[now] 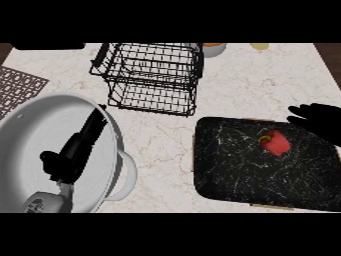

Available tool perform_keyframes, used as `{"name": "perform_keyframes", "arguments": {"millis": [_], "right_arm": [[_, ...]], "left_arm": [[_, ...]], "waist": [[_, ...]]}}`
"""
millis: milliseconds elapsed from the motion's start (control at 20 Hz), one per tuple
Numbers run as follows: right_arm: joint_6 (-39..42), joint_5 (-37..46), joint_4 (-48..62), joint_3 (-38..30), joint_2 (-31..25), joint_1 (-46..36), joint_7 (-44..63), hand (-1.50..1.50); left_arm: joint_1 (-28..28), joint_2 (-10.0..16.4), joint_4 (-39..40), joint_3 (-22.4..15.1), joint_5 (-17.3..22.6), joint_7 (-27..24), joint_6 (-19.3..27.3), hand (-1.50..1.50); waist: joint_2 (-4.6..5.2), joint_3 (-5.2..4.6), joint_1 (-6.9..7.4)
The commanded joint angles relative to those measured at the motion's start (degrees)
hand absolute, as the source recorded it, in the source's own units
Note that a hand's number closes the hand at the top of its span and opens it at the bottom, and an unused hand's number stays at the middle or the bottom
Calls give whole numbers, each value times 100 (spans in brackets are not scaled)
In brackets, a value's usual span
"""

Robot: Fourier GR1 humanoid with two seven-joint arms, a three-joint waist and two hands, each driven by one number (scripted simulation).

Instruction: Pick the bell pepper from the tray and place it in the tiered basket

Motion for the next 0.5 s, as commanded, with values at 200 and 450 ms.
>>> {"name": "perform_keyframes", "arguments": {"millis": [200, 450], "right_arm": [[21, 624, -927, -254, 750, 846, 844, -150], [-341, 1942, -360, 408, 1228, 525, 1229, -150]], "left_arm": [[-57, -159, 11, 101, -207, 206, 53, 0], [16, -324, -130, -25, -291, 181, 58, 0]], "waist": [[27, -11, 54], [41, -11, 140]]}}
